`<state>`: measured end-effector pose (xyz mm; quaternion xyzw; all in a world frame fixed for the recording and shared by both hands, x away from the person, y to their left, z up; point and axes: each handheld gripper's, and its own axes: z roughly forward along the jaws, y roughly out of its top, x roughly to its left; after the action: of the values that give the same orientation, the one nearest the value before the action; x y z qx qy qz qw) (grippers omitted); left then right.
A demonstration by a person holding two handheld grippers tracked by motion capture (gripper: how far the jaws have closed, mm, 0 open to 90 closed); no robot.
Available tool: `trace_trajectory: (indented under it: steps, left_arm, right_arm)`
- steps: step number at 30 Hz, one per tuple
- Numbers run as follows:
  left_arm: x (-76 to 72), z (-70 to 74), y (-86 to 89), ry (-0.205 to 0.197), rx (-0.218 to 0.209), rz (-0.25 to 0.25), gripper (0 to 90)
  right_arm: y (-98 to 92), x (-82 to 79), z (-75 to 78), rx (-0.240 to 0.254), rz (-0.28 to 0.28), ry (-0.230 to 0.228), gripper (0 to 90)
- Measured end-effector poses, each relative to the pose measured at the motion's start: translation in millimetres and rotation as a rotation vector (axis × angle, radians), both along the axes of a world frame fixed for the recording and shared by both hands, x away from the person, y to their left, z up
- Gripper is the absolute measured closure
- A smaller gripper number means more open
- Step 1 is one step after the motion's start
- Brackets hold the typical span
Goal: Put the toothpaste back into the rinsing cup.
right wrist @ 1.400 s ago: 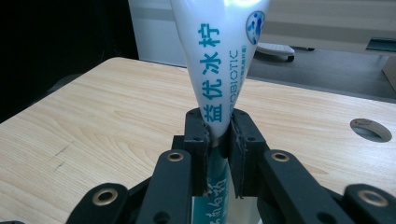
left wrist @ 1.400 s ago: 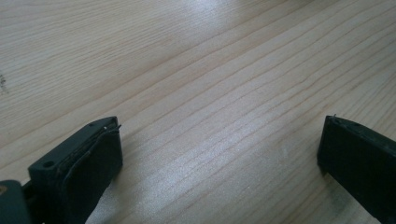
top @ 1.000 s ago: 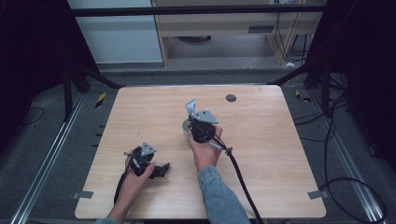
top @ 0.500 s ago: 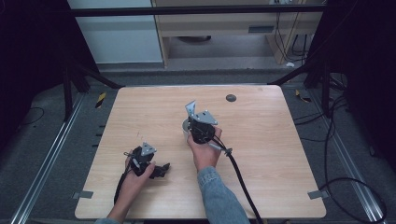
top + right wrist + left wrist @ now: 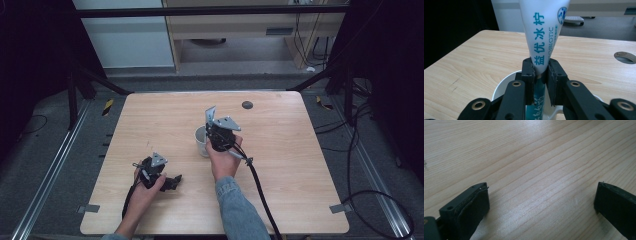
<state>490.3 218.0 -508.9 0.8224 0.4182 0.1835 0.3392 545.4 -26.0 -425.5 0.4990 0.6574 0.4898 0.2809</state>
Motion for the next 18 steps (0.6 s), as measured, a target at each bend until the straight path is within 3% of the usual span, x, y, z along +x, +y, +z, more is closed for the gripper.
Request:
trace_trajectory:
  steps: [9,18]
  left_arm:
    - [0.1,0.0,-0.1,0.000,0.000,0.000,0.0]
    - [0.2,0.0,-0.1,0.000,0.000,0.000,0.0]
  right_arm:
    - [-1.4,0.5,0.9,0.001,0.011,0.006,77.4]
    - [13.4,2.1,3.5,-0.046,0.035,0.001,77.4]
